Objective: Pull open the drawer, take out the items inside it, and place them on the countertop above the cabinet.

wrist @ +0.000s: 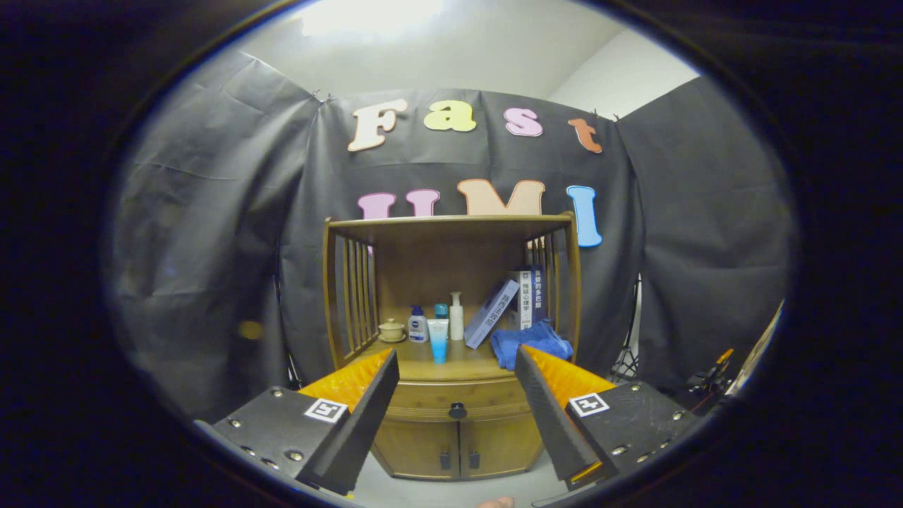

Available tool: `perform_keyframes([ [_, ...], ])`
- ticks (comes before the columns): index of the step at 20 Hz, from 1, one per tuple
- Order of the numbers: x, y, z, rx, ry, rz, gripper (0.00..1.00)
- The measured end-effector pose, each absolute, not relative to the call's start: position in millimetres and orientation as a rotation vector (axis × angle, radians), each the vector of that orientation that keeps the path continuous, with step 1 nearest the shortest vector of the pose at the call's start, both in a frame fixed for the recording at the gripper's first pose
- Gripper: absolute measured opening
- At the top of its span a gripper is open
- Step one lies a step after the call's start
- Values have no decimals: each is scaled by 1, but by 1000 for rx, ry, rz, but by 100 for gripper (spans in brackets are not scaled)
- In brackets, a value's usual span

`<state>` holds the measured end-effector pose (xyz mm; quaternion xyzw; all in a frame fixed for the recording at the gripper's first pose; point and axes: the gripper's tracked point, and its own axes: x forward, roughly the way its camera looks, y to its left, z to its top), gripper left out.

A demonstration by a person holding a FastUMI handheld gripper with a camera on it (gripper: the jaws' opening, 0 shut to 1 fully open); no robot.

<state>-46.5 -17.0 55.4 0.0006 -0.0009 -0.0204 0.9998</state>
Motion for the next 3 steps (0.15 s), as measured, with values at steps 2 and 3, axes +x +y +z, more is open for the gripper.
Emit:
perform_keyframes([
  [2, -47, -16, 56, 4, -3, -33, 99],
  [3, -48, -15, 56, 1, -6, -31, 99],
])
